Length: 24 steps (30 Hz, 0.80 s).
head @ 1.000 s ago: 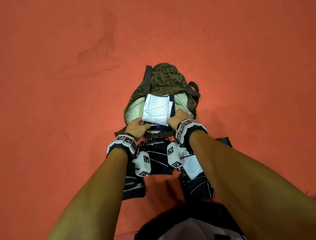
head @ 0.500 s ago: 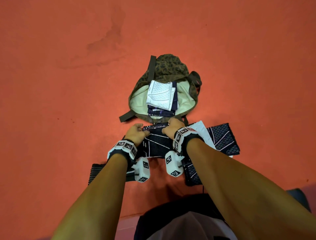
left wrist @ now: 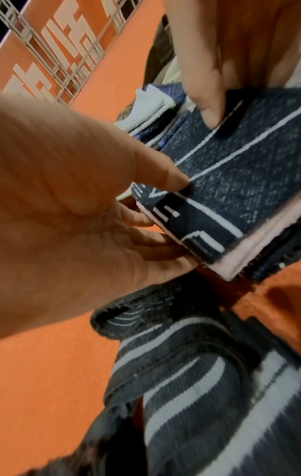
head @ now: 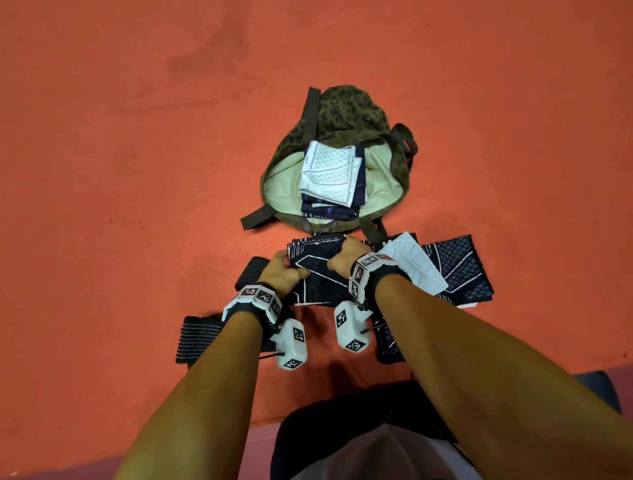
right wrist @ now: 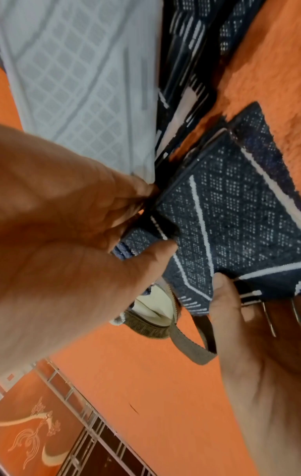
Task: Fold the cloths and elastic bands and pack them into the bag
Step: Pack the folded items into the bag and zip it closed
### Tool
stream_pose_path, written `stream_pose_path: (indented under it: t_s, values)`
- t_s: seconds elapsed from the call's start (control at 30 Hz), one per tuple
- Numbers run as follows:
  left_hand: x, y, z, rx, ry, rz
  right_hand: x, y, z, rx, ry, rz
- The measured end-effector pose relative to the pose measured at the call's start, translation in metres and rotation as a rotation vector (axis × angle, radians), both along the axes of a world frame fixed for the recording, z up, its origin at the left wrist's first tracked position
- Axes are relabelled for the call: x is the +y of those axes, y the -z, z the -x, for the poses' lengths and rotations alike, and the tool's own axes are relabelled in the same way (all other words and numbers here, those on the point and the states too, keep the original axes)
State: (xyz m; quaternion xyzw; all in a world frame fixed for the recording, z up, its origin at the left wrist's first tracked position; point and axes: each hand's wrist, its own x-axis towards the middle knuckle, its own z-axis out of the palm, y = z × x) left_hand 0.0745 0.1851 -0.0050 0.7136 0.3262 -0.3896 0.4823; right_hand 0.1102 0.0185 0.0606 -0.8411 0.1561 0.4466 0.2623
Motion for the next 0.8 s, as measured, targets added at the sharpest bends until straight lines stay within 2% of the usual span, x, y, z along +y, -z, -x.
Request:
stream_pose_path:
  t_s: [0.17, 0.3, 0.43, 0.8]
  values:
    - [-0.003, 0.003, -0.006, 0.033, -0.004, 0.009, 0.001, 0.000, -0.004, 0.016, -0.003, 0.021]
    - [-0.009, -0.031, -0.016, 0.053, 0.025, -0.001, -0.002, -0.001, -0.011, 0.030, 0.022, 0.032]
    - [-0.004, -0.040, -0.019, 0.049, 0.020, 0.024, -0.003, -0.006, -0.014, 0.092, 0.068, 0.006]
    - [-0.001, -0.092, -0.053, -0.116, -0.044, 0.060, -0.002, -0.055, -0.036, 0.002, 0.213, -0.067]
